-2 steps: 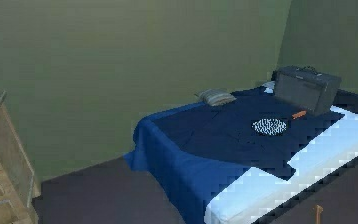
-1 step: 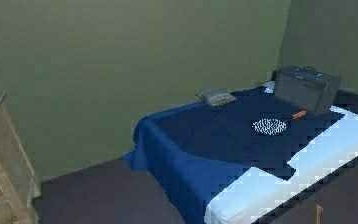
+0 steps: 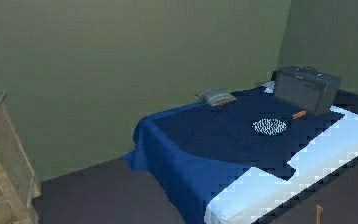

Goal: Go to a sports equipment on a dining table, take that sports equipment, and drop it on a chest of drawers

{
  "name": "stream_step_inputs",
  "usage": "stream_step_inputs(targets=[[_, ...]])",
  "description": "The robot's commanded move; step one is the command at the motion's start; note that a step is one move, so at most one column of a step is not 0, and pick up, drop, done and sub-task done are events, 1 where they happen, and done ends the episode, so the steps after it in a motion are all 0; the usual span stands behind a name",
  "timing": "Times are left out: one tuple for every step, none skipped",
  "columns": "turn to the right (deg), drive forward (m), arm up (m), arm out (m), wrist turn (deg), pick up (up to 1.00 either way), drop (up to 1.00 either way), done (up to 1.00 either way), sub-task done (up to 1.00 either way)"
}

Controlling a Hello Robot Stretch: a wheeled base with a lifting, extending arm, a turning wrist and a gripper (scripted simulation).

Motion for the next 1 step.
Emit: stream_step_inputs(targets=[[0.0, 0.0, 0.0, 0.0, 0.0, 1.0, 0.0, 0.0, 0.0]])
